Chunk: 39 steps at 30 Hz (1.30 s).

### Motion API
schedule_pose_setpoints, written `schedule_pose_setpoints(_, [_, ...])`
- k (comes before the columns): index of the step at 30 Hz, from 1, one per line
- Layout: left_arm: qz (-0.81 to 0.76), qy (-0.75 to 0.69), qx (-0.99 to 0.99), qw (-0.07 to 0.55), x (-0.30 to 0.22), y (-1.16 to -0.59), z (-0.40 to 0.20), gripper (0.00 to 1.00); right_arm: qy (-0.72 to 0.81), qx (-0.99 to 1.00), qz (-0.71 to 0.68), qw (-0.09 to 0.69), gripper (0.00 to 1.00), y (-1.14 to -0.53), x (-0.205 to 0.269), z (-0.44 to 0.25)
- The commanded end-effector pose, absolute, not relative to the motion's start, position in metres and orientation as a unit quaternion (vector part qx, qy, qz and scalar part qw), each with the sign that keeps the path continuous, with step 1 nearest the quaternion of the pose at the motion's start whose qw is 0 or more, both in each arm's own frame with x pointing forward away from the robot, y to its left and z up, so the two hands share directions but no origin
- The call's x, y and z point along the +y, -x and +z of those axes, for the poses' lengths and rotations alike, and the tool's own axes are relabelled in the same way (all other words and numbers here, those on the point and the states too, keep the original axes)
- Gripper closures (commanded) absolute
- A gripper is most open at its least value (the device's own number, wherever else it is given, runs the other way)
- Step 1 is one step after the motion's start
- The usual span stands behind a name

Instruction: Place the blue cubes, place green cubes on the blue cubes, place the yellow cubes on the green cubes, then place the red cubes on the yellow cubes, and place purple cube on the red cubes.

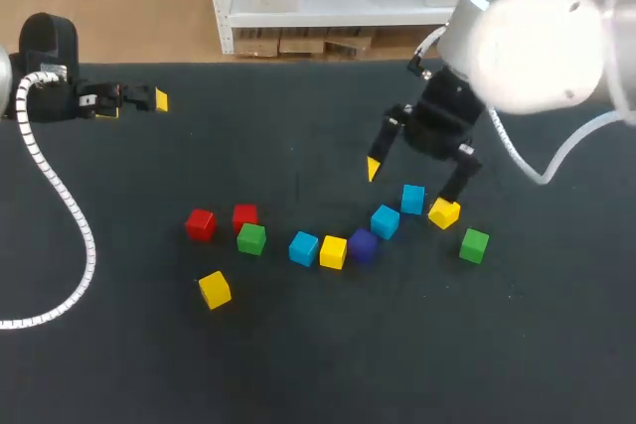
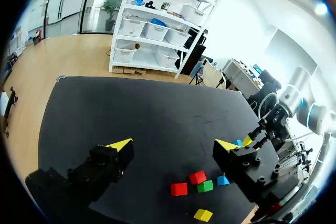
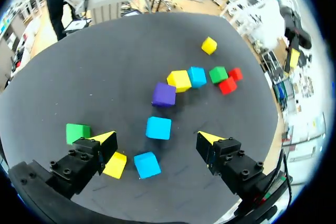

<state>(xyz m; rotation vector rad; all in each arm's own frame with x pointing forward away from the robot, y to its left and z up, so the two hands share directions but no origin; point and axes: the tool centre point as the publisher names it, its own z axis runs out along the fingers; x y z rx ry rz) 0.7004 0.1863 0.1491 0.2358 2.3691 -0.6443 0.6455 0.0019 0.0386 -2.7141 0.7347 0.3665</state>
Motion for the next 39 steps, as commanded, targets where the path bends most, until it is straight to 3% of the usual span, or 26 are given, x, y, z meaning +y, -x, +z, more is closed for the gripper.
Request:
schedule_pose_setpoints(1, [-0.244, -0.089, 0.908, 0.330, 0.185, -0.700, 0.150, 0.00, 0.941, 0.276, 0.126, 0.146, 0.00, -0.644, 0.010, 0.021])
schedule_pose_setpoints(8, [-0.244, -0.089, 0.908, 0.330, 0.185, -0.700, 0.150, 0.00, 0.934, 0.300, 0.133, 0.140, 0.00, -0.647, 0.013, 0.008])
schedule_pose_setpoints(9, [-0.244, -0.089, 0.908, 0.330, 0.185, -0.700, 0.150, 0.00, 0.934, 0.301, 0.132, 0.139, 0.02, -0.648, 0.013, 0.007])
schedule_pose_setpoints(13, [-0.244, -0.089, 0.908, 0.330, 0.185, -0.700, 0.150, 0.00, 0.932, 0.309, 0.133, 0.137, 0.33, -0.650, 0.013, 0.006])
schedule_pose_setpoints(18, [-0.244, -0.089, 0.908, 0.330, 0.185, -0.700, 0.150, 0.00, 0.931, 0.312, 0.136, 0.130, 0.46, -0.650, 0.013, 0.001])
schedule_pose_setpoints(24, [-0.244, -0.089, 0.908, 0.330, 0.185, -0.700, 0.150, 0.00, 0.933, 0.308, 0.139, 0.124, 0.42, -0.648, 0.015, -0.002])
schedule_pose_setpoints(29, [-0.244, -0.089, 0.908, 0.330, 0.185, -0.700, 0.150, 0.00, 0.935, 0.305, 0.140, 0.115, 0.59, -0.647, 0.015, -0.005])
schedule_pose_setpoints(33, [-0.244, -0.089, 0.908, 0.330, 0.185, -0.700, 0.150, 0.00, 0.936, 0.305, 0.140, 0.108, 0.63, -0.647, 0.015, -0.007])
schedule_pose_setpoints(35, [-0.244, -0.089, 0.908, 0.330, 0.185, -0.700, 0.150, 0.00, 0.936, 0.305, 0.139, 0.104, 0.75, -0.646, 0.015, -0.007])
schedule_pose_setpoints(37, [-0.244, -0.089, 0.908, 0.330, 0.185, -0.700, 0.150, 0.00, 0.936, 0.307, 0.138, 0.099, 1.00, -0.646, 0.015, -0.008])
schedule_pose_setpoints(39, [-0.244, -0.089, 0.908, 0.330, 0.185, -0.700, 0.150, 0.00, 0.936, 0.313, 0.134, 0.093, 1.00, -0.645, 0.016, -0.008])
